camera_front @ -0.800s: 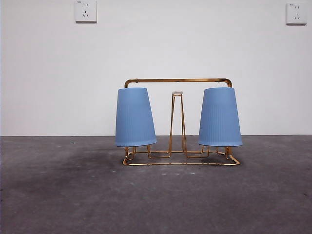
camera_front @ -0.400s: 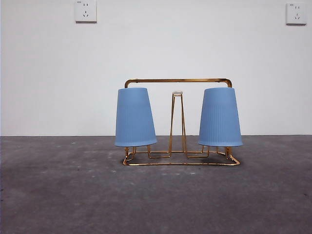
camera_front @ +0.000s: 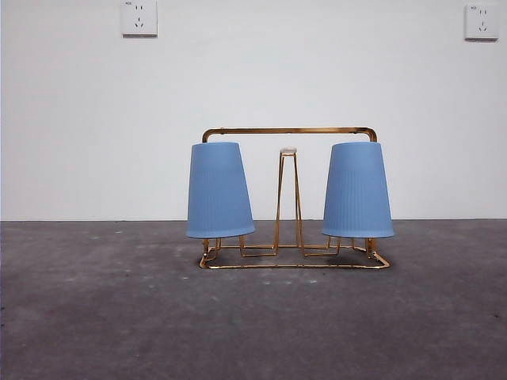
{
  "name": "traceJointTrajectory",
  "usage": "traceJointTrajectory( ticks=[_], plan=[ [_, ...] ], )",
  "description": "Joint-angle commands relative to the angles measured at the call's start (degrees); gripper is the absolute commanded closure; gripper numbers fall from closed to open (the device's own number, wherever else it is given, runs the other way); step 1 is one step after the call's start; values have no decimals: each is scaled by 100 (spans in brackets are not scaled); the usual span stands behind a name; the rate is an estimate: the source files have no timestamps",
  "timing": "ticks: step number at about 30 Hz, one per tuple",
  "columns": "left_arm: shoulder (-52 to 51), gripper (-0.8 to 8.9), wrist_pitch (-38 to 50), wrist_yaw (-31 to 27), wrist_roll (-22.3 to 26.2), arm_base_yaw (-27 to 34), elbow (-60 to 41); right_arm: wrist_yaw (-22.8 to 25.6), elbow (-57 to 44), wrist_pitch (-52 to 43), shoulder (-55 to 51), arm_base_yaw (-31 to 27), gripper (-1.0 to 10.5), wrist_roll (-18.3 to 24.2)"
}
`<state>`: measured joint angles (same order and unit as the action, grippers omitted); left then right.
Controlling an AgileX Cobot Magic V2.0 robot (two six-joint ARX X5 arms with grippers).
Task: Pick up cup 1,put cup 1 in the cup rack,pick up cup 2,put cup 2 in the cup rack
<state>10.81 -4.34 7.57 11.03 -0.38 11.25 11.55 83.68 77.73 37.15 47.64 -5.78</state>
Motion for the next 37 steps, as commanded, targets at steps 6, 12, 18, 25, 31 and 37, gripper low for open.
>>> traceJointTrajectory(
  ticks=[6,12,18,25,31,37],
  plan=[
    [-647,814,90,-170,-216,20,-822,4,-7,125,-17,-2,944,-22],
    [-1071,814,-352,-472,-376,22,-1084,4,-7,125,-17,-2,944,-22],
    [-1060,814,-520,-446,-492,20,-1082,4,-7,125,-17,-2,944,-22],
    [-1049,814,-505,-417,-501,24,-1082,4,-7,122,-17,-2,944,-22],
    [-994,814,-505,-420,-503,24,-1082,4,-7,125,-17,-2,944,-22],
    [-988,814,-505,-420,-501,24,-1082,4,-7,125,-17,-2,944,-22]
  ],
)
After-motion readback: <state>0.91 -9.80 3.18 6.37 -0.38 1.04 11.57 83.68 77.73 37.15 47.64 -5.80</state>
